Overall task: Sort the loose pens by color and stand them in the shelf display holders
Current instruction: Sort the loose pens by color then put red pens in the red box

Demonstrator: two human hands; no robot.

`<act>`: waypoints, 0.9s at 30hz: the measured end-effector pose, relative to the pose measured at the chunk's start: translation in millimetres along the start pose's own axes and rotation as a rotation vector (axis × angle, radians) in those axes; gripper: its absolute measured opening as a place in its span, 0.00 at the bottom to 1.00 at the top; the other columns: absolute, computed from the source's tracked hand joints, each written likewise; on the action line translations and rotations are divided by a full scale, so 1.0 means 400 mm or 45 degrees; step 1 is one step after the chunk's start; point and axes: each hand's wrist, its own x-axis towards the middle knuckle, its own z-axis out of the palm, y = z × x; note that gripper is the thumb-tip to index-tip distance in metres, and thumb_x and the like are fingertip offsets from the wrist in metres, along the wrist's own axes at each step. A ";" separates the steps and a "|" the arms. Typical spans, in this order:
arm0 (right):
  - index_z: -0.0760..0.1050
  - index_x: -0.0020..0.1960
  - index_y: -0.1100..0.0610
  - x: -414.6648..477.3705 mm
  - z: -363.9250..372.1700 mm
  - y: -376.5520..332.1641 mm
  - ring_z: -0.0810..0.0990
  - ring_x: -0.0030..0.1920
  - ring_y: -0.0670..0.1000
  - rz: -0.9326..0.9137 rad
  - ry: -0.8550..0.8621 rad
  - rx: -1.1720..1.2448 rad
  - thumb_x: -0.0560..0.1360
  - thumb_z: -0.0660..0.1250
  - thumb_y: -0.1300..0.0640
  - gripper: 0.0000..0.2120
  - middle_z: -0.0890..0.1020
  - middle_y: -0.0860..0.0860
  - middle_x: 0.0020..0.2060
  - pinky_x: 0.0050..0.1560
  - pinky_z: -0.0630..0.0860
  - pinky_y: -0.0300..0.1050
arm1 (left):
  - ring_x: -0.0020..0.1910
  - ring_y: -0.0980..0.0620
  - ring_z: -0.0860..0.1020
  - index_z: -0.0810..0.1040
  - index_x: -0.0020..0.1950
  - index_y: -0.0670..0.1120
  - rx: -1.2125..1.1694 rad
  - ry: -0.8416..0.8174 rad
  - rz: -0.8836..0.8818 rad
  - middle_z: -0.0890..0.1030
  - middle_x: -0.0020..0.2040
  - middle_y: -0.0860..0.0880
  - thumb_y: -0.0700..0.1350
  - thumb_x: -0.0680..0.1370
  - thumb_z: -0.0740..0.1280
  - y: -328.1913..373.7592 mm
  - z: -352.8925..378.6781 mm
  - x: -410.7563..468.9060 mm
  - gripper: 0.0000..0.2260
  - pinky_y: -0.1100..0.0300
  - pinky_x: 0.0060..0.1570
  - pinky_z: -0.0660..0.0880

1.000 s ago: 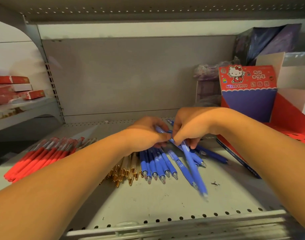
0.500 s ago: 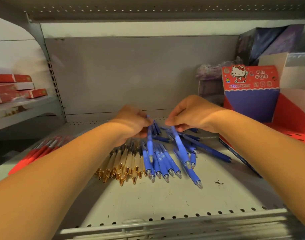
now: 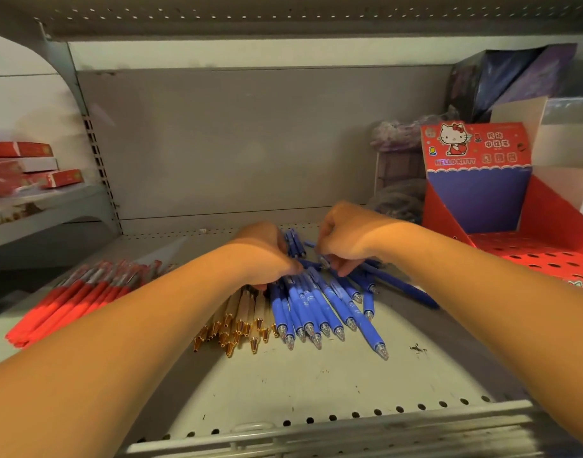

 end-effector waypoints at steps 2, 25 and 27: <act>0.77 0.52 0.66 -0.014 -0.010 0.008 0.83 0.33 0.53 0.061 -0.156 -0.159 0.78 0.69 0.59 0.09 0.83 0.58 0.38 0.37 0.84 0.46 | 0.36 0.52 0.79 0.82 0.52 0.45 0.103 0.035 0.057 0.83 0.46 0.45 0.53 0.74 0.73 0.005 0.006 0.004 0.14 0.60 0.34 0.75; 0.79 0.55 0.63 -0.027 -0.063 0.037 0.81 0.37 0.53 0.044 -0.319 -0.289 0.78 0.68 0.57 0.10 0.83 0.56 0.42 0.30 0.80 0.40 | 0.39 0.50 0.77 0.81 0.49 0.44 0.349 -0.116 0.032 0.82 0.44 0.46 0.52 0.78 0.67 -0.009 -0.029 0.010 0.11 0.56 0.43 0.77; 0.78 0.55 0.63 -0.026 -0.061 0.040 0.81 0.34 0.51 0.083 -0.336 -0.320 0.77 0.70 0.55 0.11 0.82 0.55 0.40 0.31 0.80 0.40 | 0.39 0.50 0.77 0.80 0.47 0.45 0.377 -0.139 0.004 0.83 0.46 0.45 0.52 0.77 0.69 -0.012 -0.030 0.008 0.10 0.55 0.45 0.78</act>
